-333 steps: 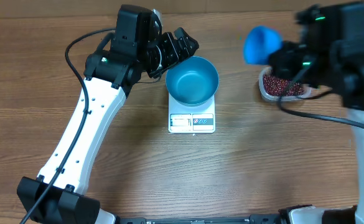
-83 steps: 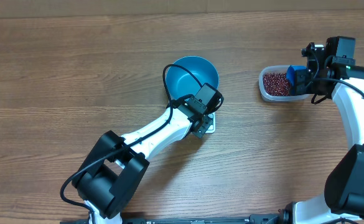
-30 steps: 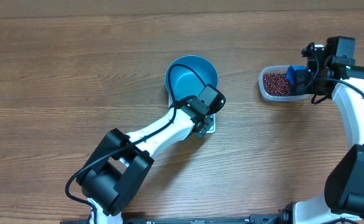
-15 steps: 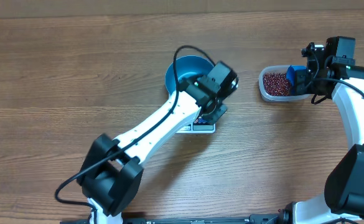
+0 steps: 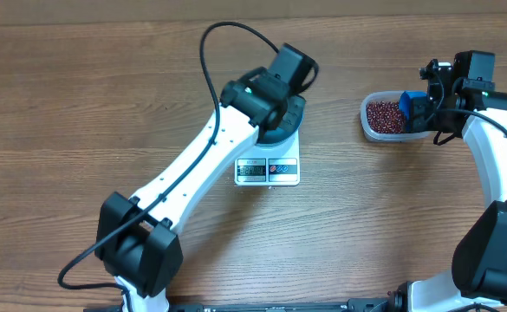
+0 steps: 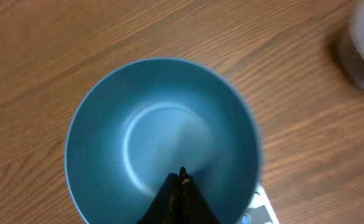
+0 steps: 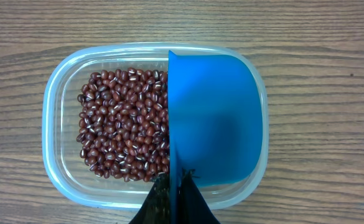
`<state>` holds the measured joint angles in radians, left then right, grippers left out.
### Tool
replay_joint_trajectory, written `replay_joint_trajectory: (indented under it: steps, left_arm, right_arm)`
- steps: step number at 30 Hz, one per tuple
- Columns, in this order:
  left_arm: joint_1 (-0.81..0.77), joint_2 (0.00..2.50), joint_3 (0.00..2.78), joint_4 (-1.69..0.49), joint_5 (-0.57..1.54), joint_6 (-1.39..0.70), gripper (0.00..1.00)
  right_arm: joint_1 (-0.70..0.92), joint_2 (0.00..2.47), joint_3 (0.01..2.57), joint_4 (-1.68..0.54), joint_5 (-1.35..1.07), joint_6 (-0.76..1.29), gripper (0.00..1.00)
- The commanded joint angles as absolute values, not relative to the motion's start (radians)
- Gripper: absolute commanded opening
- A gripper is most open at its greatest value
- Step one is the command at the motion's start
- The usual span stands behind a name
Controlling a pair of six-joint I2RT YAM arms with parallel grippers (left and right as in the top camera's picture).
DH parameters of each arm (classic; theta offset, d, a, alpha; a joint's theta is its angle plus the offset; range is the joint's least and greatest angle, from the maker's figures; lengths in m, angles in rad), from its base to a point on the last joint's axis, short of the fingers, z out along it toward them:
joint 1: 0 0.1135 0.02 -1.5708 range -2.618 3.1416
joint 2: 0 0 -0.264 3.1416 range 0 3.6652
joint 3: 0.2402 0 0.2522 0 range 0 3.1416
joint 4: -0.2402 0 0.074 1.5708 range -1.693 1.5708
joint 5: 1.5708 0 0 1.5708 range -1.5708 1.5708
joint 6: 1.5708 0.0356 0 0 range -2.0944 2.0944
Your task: Scoop item into bowl and weigh 150g on scale
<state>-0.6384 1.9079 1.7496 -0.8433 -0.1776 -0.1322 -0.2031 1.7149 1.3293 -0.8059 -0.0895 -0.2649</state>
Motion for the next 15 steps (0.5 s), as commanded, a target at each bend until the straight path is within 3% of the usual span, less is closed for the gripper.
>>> replay_joint_trajectory:
  steps: [1,15]
  left_arm:
    - [-0.614,2.003,1.769,-0.837,-0.138,-0.16,0.04]
    - [-0.615,2.074,1.769,-0.899,-0.039,-0.157,0.04]
  right_arm:
    - [-0.209,1.716,1.329,-0.809,-0.08,-0.259,0.04]
    - [-0.209,1.716,1.329,-0.81,-0.08,-0.259,0.04]
